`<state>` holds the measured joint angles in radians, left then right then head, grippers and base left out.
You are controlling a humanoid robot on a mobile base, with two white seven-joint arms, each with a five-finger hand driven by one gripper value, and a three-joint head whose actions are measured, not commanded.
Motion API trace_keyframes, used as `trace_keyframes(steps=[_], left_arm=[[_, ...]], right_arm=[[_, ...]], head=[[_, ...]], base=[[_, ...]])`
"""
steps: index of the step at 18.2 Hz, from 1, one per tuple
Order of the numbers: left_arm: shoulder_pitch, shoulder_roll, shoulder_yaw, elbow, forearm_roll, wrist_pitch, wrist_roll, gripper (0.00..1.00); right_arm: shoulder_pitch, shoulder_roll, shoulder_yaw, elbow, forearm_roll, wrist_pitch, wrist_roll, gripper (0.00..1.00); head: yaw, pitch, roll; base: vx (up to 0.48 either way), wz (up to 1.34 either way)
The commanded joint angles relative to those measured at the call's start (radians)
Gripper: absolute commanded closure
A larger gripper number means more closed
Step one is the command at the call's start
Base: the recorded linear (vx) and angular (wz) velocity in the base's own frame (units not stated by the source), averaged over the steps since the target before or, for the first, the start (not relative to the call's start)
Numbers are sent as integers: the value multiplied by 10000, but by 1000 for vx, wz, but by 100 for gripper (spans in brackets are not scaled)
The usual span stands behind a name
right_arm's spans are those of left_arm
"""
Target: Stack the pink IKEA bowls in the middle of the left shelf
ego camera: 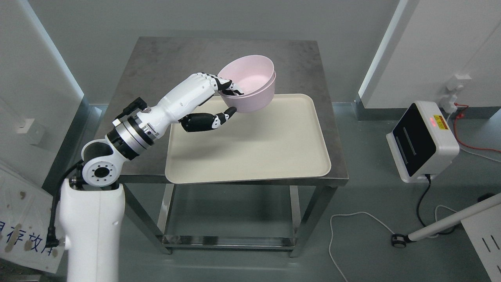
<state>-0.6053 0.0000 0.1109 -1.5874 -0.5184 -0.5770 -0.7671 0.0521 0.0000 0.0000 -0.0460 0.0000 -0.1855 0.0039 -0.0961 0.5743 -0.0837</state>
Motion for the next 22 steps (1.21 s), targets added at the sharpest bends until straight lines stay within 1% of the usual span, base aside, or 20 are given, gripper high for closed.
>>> trace_keyframes(steps=[1,14,22], left_arm=[[-21,175,148,-34,30,109,1,97],[-6,175,10,-18,30,156,17,97],[147,175,256,43,45,156,17,97]], right_arm=[[0,-175,-107,0,77,-1,-8,0],[0,-175,-92,0,77,-1,-8,0],[0,-175,-92,0,77,-1,-8,0]], head=[[0,0,0],[0,0,0],[0,0,0]], base=[[0,0],[0,0],[0,0]])
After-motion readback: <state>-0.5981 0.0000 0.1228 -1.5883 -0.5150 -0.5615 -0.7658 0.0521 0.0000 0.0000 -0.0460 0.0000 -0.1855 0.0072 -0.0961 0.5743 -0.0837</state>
